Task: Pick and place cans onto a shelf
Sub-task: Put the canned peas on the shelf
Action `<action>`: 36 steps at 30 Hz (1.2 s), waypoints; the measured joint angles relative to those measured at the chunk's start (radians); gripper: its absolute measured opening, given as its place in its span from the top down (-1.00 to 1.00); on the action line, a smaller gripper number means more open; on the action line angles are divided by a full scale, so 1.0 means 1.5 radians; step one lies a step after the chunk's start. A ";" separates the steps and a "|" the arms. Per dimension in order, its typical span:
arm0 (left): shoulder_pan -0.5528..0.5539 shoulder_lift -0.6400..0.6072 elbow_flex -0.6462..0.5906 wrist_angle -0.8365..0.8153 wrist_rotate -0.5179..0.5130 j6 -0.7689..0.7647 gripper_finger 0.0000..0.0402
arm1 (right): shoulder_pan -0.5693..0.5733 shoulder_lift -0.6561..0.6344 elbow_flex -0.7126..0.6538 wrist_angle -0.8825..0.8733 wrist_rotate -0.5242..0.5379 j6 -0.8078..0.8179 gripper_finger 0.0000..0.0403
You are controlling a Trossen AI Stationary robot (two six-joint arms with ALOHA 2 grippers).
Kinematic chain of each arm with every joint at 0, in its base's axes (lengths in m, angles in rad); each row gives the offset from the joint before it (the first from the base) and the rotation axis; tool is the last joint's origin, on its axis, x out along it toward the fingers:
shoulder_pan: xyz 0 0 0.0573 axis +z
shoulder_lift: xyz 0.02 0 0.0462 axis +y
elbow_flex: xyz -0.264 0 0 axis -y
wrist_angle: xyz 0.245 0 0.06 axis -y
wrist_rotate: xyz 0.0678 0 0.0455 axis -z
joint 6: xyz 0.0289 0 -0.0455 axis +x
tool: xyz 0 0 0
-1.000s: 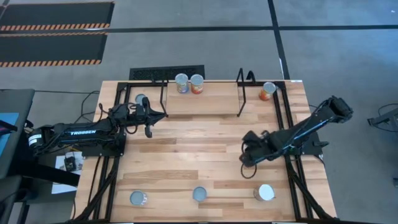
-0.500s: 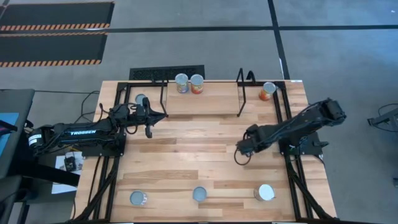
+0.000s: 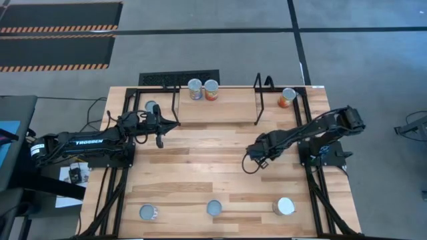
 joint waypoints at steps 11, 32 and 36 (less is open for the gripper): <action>0.000 0.000 0.000 0.000 -0.008 0.005 0.97 | -0.003 0.003 0.175 0.248 0.021 -0.416 0.93; 0.000 0.007 0.000 0.000 -0.040 0.007 0.97 | -0.344 0.330 0.704 -0.036 -0.001 -0.795 0.93; 0.000 0.007 0.000 0.000 -0.040 0.007 0.97 | -0.383 0.361 0.710 -0.046 -0.002 -0.812 0.94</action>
